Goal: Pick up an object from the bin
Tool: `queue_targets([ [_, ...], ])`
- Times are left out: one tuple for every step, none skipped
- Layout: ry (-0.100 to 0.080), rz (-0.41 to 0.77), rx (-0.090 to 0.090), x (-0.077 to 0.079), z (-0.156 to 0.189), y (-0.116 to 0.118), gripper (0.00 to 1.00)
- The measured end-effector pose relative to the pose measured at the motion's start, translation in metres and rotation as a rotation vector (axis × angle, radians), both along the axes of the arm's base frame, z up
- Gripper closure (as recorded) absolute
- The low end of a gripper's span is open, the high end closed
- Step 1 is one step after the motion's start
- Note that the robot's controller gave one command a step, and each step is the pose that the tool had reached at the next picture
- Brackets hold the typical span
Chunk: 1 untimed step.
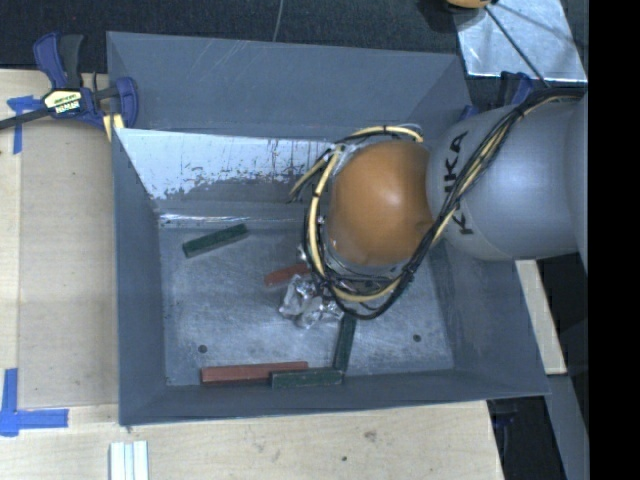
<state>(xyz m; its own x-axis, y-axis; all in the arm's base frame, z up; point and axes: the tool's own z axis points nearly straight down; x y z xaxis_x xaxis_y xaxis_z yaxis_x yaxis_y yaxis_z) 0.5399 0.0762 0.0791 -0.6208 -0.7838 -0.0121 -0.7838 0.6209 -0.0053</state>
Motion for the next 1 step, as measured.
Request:
queue_targets([
  [0.018, -0.009, -0.005, -0.0013, 0.0339, -0.0021, 1.0],
])
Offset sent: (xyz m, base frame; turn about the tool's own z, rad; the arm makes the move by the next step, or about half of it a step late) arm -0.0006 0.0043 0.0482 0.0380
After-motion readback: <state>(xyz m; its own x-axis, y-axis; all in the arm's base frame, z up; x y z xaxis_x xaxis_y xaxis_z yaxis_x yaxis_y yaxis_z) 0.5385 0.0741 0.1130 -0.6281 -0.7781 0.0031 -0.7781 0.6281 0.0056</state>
